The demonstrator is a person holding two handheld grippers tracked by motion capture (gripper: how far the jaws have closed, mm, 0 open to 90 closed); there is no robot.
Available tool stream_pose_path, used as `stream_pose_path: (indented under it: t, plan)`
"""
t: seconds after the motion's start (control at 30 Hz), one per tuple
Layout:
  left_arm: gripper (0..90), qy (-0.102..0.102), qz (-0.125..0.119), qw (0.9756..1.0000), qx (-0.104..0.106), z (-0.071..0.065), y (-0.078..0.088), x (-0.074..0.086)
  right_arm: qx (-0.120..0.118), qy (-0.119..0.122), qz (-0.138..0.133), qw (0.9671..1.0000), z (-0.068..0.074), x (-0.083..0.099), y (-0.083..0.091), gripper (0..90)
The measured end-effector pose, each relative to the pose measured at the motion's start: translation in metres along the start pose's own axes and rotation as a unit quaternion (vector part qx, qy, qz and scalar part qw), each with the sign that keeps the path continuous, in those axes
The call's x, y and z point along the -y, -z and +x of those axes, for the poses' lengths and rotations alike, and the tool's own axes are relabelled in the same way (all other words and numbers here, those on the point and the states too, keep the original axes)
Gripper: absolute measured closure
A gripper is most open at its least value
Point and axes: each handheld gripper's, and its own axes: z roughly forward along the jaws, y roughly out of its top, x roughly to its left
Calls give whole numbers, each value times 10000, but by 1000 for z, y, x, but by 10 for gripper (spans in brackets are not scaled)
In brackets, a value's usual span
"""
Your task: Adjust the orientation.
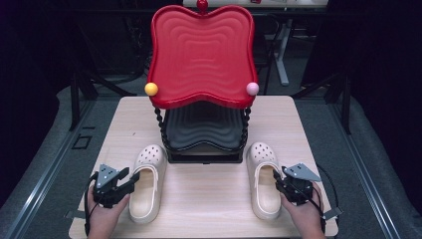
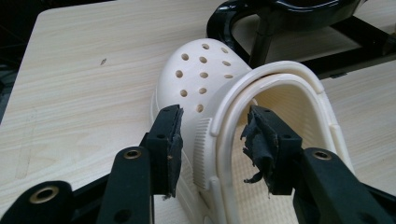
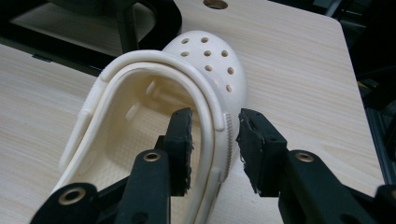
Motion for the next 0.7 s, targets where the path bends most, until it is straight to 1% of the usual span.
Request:
stream_pose_path:
  t: [0.07,0.17,0.23,0.3,0.37,0.47,0.57,0.63,0.7]
  plan:
    - [564,-46,37,10000,24,-1,-1,0,-16,74,41,10000,1,0,-1,645]
    - [575,-87,111,9999,2,-3,-5,1,13,130,51,9999,3,0,-4,646]
    - [587,-104,164,9998,12,-3,-7,2,63,177,56,9998,3,0,-6,648]
    - [608,-122,215,9997,-22,-4,-10,2,105,199,104,9997,4,0,-7,660]
    - [623,-150,254,9995,-55,-5,-10,1,140,177,106,9997,4,0,-10,683]
    - [656,-104,235,9997,-57,-5,-10,1,140,139,159,9997,4,0,-12,719]
    - [680,-60,233,9997,-77,-5,-10,1,112,98,152,9998,3,-1,-12,721]
    - [688,-71,237,9997,-92,-5,-11,1,125,125,152,9997,4,0,-12,725]
    - [698,-97,264,9995,-121,-5,-11,1,120,103,169,9997,3,-1,-12,730]
